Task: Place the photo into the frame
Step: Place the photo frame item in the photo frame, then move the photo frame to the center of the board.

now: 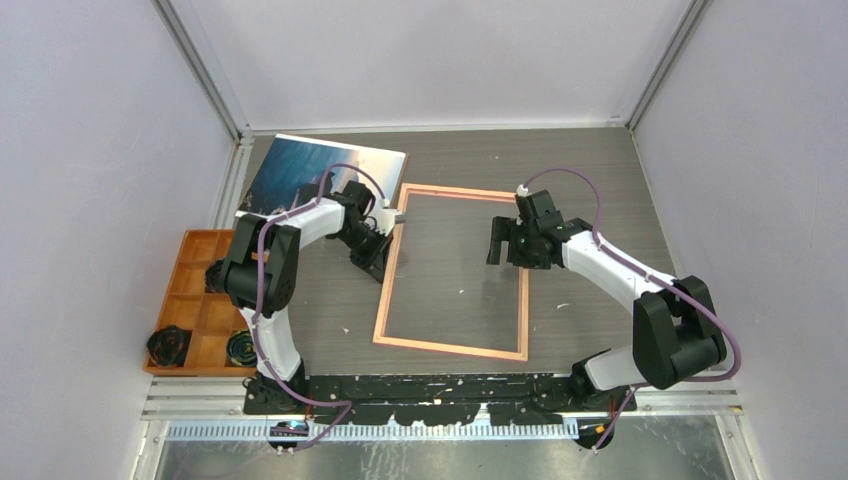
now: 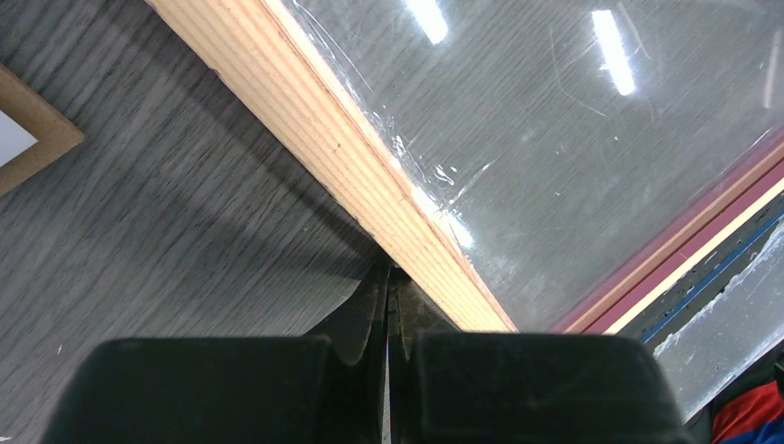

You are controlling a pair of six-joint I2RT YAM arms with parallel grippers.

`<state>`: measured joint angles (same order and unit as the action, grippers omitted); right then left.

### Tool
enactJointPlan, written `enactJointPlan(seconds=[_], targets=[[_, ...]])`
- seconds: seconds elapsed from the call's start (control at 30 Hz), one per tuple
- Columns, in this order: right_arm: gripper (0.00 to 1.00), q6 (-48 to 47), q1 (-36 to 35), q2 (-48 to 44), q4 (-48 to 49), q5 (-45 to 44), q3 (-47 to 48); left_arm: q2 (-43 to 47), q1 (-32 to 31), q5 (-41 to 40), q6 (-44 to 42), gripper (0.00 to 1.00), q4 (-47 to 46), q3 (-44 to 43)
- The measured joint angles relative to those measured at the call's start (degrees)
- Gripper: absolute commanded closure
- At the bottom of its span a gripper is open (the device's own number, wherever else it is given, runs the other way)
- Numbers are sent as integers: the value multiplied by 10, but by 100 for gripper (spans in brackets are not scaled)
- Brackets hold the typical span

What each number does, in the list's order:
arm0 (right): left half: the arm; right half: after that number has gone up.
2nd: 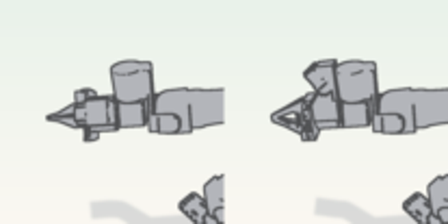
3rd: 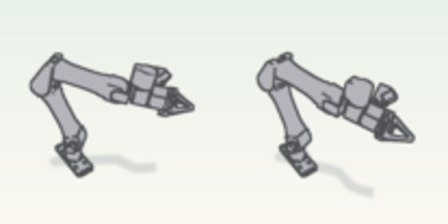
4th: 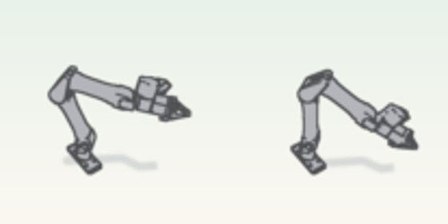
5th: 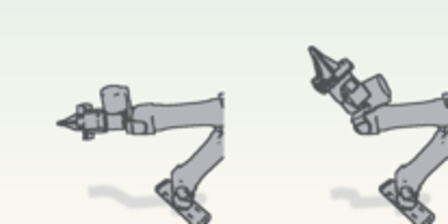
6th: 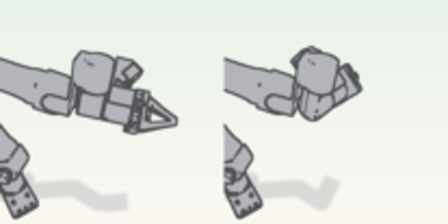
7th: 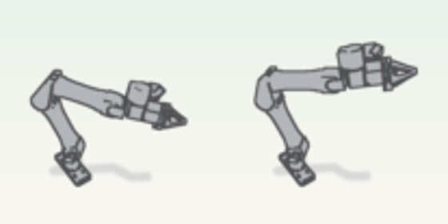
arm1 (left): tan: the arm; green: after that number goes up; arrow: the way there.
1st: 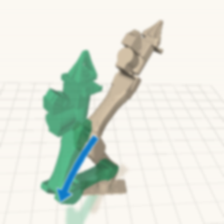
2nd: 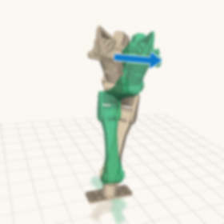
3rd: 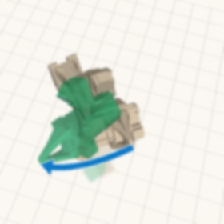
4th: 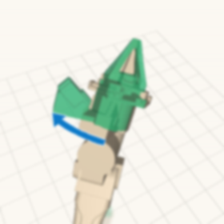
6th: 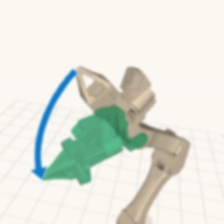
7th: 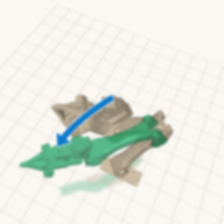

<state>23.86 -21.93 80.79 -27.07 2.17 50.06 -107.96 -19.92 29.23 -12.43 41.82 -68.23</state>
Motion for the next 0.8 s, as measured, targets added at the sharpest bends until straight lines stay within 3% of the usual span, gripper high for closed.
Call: enactJointPlan(seconds=[0.27, 0.4, 0.6, 0.8], targets=[[6, 1, 10, -1, 6, 0, 0, 0, 0, 0, 0, 100, 0, 0], [0, 8, 24, -9, 6, 3, -1, 0, 0, 1, 0, 100, 0, 0], [0, 38, 64, -61, 16, 20, -7, -3, -3, 1, 3, 99, 4, -6], [0, 80, 93, -123, 36, 40, -32, -45, -50, -11, 5, 100, 22, -72]])
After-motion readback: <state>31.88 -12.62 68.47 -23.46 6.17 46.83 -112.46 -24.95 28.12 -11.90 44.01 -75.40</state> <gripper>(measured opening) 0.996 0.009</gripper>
